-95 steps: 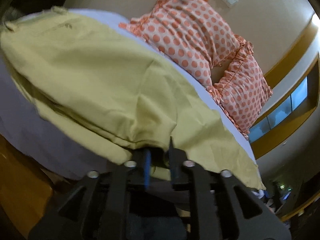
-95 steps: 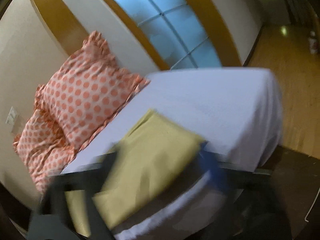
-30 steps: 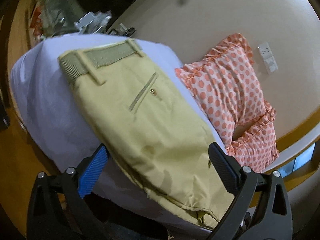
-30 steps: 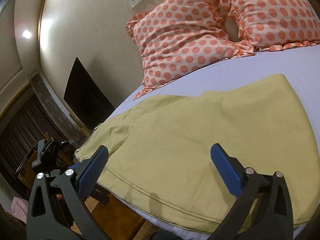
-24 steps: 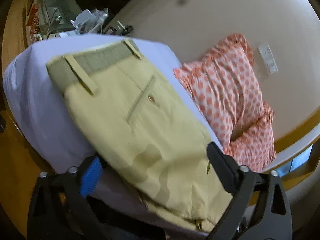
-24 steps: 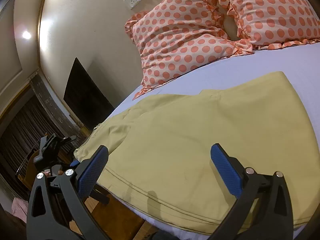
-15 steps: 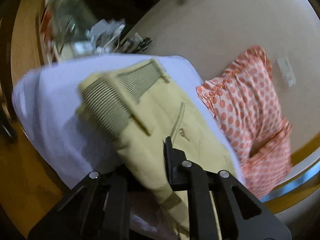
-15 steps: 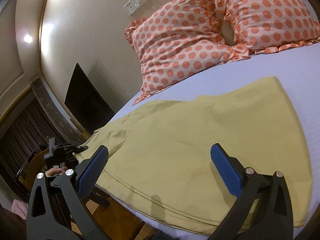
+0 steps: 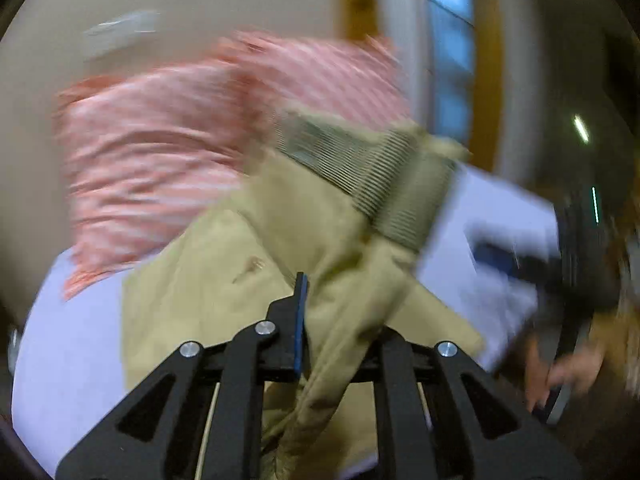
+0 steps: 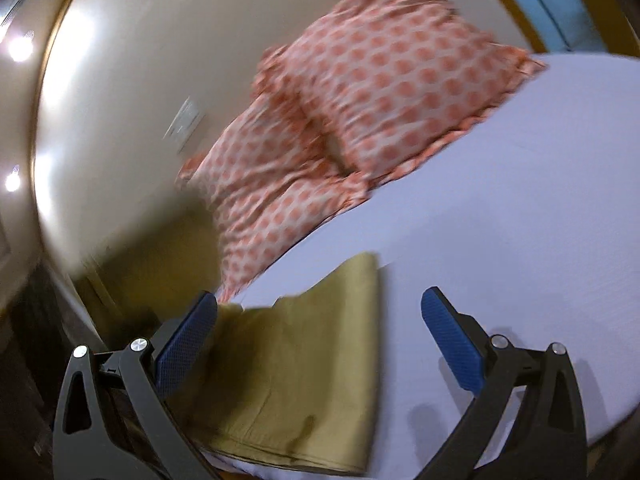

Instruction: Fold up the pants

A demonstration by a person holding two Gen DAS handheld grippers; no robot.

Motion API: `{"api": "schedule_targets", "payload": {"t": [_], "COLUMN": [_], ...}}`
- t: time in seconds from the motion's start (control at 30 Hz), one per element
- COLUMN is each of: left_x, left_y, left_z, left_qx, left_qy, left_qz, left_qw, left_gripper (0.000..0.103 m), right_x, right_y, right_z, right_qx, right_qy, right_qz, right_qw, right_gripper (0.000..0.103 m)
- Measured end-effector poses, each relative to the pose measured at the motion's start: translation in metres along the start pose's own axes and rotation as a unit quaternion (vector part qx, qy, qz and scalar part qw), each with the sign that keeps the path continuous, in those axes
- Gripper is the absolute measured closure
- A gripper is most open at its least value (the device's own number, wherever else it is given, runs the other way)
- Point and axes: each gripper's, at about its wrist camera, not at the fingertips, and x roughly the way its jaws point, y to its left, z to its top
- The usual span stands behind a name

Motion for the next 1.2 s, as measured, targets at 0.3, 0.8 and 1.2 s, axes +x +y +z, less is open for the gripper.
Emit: {"api": "schedule_targets", "payload": {"t": [0.3,0.8,1.2], "left_x": [0.003,0.053,0.067], "left_y": [-0.046,0.174,0.175], "left_z": [-0.049,-0.081,-0.036], "left_qx": [0.078,-0.271,-0.241], "left_qy": [0.041,0.154,0.128], "left_qz": [-0.040,-0.094,-0.104], "left_qw": [0.9953,0.9455,0.9564], "left_gripper": [0.076,0.034,0.093], "right_x": [0.058,0.099,0.136], "right_y": [-0.007,0.002,0.021], "right_z": [0.009,-0.006,0.034], "right_qx": [-0.021,-0.081,-0.026], "right_qy": [0.149,0.238,0.259], "right_qz": [-0.028,0.025,0.136], "right_qw": [0.988,0.967,0.956], "right_gripper": [0.003,0.042,0.087]}}
